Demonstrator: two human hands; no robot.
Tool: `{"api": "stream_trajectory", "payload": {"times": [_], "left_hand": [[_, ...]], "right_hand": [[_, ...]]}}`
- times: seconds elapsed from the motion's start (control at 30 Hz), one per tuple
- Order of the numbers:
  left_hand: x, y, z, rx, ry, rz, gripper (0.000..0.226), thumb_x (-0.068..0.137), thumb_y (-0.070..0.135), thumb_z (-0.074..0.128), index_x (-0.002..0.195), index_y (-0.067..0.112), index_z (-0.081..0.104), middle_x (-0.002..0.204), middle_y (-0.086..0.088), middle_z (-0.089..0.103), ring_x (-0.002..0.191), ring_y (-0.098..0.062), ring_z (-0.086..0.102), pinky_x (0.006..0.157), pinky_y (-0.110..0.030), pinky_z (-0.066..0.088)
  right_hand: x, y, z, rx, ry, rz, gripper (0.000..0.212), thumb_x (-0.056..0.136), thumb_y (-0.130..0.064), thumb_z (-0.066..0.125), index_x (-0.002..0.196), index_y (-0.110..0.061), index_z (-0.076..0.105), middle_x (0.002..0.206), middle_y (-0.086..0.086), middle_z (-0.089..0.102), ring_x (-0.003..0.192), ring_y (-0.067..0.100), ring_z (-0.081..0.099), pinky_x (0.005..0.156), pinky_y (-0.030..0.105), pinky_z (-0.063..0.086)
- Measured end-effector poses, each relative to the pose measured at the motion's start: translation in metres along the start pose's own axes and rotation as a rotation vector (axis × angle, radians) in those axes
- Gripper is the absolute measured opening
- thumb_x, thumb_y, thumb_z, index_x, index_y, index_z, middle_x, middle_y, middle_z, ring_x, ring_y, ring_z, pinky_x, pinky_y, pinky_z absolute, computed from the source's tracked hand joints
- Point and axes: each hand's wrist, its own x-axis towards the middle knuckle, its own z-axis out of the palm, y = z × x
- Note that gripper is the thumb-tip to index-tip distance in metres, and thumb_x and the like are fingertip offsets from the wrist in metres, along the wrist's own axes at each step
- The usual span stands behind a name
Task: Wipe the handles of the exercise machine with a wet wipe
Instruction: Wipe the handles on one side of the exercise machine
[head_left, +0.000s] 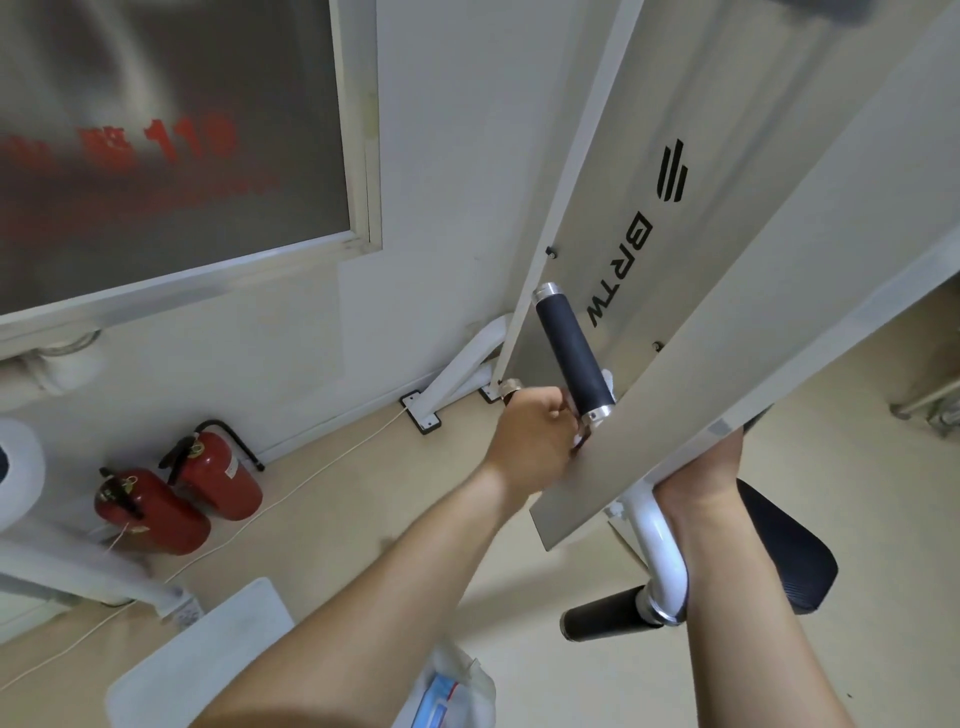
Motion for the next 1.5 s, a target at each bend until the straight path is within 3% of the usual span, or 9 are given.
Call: {"api": "stream_trajectory", "payload": {"times": [0.27,0.5,0.67,0.83,0.9,0.97,1.1,1.2,1.5], "left_hand": [[0.016,0.038,-0.024,0.138,0.472,0.287,0.038,0.091,0.017,0.063,0.055,0.009,0.056,0.051,0.0,0.044,0.052,-0.013,0.038,0.054,-0.028,0.031],[-0.043,0.004,-0.007,0.398,0.136,0.245,0.035,0.098,0.033,0.061,0.071,0.015,0.072,0.058,0.004,0.065,0.055,-0.015,0.057,0.062,-0.026,0.047],[-0.034,0.049,-0.023,0.258,0.373,0.304,0.012,0.074,0.049,0.07,0.064,0.042,0.074,0.068,0.017,0.072,0.064,0.0,0.062,0.064,-0.021,0.049],[-0.029,0.087,-0.015,0.127,0.365,0.31,0.009,0.08,0.021,0.081,0.074,0.028,0.078,0.073,0.013,0.074,0.071,-0.004,0.067,0.072,-0.026,0.05],[-0.029,0.095,-0.006,0.061,0.359,0.293,0.004,0.082,0.008,0.08,0.08,0.012,0.078,0.069,0.008,0.074,0.064,-0.005,0.068,0.068,-0.024,0.05],[-0.031,0.098,0.002,0.047,0.355,0.268,0.004,0.084,0.0,0.075,0.087,0.001,0.078,0.069,0.001,0.073,0.059,-0.005,0.067,0.068,-0.021,0.05],[-0.038,0.093,0.012,0.048,0.246,0.171,0.024,0.096,-0.002,0.054,0.108,-0.005,0.074,0.092,-0.018,0.073,0.07,-0.017,0.067,0.073,-0.029,0.06],[-0.043,0.085,0.013,-0.01,0.303,0.205,0.027,0.097,0.002,0.048,0.105,0.004,0.074,0.098,-0.011,0.076,0.069,-0.019,0.069,0.079,-0.034,0.058],[-0.088,0.067,0.017,0.037,0.333,0.383,0.042,0.104,0.042,0.041,0.091,0.027,0.078,0.094,0.0,0.076,0.086,-0.015,0.066,0.083,-0.04,0.046]], "right_hand": [[-0.003,-0.004,0.003,-0.019,0.081,0.083,0.034,0.101,-0.027,0.039,0.07,-0.019,0.048,0.04,-0.009,0.054,0.055,0.013,0.055,0.057,0.024,0.042],[0.001,-0.009,-0.001,0.041,0.077,0.105,0.034,0.103,-0.027,0.037,0.071,-0.02,0.045,0.071,-0.002,0.046,0.064,0.013,0.046,0.058,0.024,0.037],[0.01,-0.013,-0.008,0.006,-0.159,0.141,0.021,0.092,-0.03,0.05,0.077,-0.016,0.055,0.079,0.004,0.054,0.07,0.022,0.053,0.068,0.03,0.042],[0.024,-0.03,-0.004,-0.279,-0.469,0.04,0.046,0.077,-0.024,0.064,0.105,0.01,0.051,0.091,0.012,0.051,0.077,0.032,0.046,0.074,0.043,0.04],[0.03,-0.038,-0.001,-0.388,-0.524,0.006,0.015,0.099,-0.007,0.048,0.095,0.004,0.057,0.071,0.008,0.065,0.063,0.024,0.061,0.061,0.027,0.052],[0.034,-0.045,0.0,-0.412,-0.514,0.002,0.034,0.107,-0.007,0.03,0.083,-0.019,0.05,0.045,-0.015,0.063,0.044,-0.003,0.061,0.045,0.011,0.048],[0.03,-0.049,0.007,-0.33,-0.741,-0.187,0.026,0.092,-0.009,0.051,0.072,-0.008,0.068,0.059,0.0,0.061,0.054,0.014,0.055,0.055,0.026,0.045],[0.036,-0.048,0.001,-0.324,-0.682,-0.226,0.02,0.069,-0.02,0.064,0.081,-0.007,0.073,0.076,0.009,0.067,0.068,0.023,0.057,0.062,0.033,0.045],[0.069,-0.011,0.011,-0.383,-0.47,-0.396,0.02,0.092,-0.009,0.062,0.107,-0.016,0.072,0.096,-0.001,0.074,0.084,0.011,0.069,0.079,0.028,0.057]]}}
